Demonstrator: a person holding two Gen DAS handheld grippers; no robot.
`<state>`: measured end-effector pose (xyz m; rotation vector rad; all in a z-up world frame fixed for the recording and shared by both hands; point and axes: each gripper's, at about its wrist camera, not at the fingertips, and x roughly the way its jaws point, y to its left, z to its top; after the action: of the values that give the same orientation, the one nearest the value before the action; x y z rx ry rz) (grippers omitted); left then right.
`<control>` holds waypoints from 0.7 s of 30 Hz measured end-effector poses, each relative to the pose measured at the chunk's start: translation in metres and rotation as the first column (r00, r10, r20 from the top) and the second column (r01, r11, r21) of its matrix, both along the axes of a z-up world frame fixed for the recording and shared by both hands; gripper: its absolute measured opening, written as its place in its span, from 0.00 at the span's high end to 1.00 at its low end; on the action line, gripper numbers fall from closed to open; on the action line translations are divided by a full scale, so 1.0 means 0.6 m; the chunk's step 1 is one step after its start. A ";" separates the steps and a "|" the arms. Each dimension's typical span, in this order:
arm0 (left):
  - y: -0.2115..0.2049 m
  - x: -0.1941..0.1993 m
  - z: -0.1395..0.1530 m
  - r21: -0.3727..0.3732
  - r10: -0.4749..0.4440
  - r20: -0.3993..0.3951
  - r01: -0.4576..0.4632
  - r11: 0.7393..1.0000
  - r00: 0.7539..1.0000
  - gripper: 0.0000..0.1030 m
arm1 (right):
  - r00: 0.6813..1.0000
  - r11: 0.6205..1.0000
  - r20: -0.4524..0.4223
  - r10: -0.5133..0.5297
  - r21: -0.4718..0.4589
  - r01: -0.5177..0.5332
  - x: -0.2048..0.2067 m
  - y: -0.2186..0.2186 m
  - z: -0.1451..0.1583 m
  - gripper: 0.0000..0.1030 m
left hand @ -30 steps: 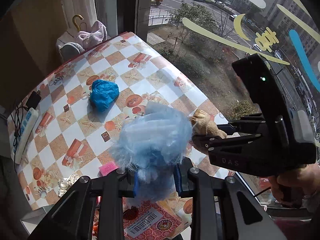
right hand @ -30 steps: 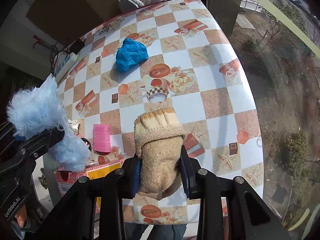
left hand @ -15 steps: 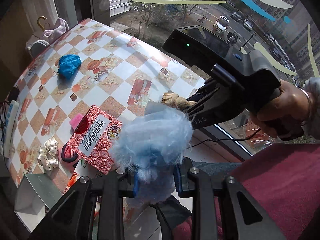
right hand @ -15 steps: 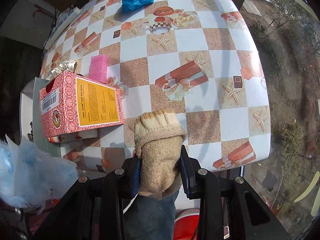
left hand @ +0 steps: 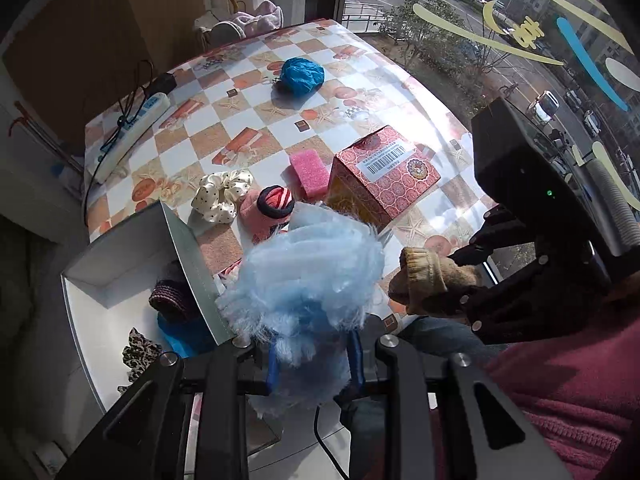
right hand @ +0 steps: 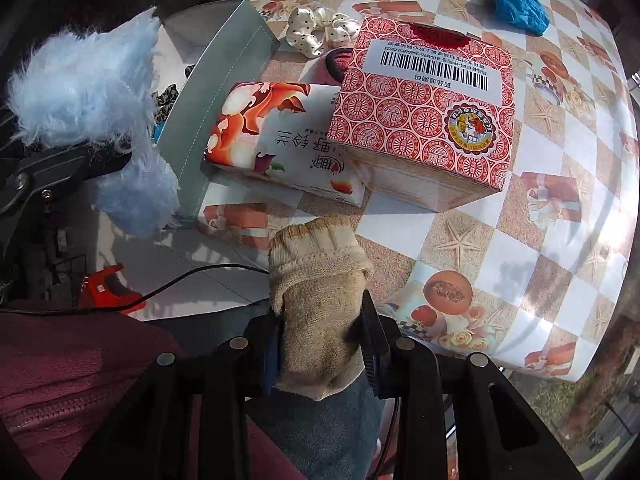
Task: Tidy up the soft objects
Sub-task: 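Carry the fluffy blue toy and beige sock over the white box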
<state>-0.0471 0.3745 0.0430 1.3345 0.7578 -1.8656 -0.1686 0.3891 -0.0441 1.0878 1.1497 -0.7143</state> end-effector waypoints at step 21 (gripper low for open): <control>0.019 0.116 -0.003 -0.027 0.142 0.069 -0.140 0.990 0.988 0.71 | 0.996 0.985 0.069 0.049 -0.166 -0.037 0.127 -0.018 0.083 0.66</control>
<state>0.0225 0.3860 0.0413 1.2915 0.7725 -1.7027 -0.0925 0.3785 0.0058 0.9401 1.0303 -0.7164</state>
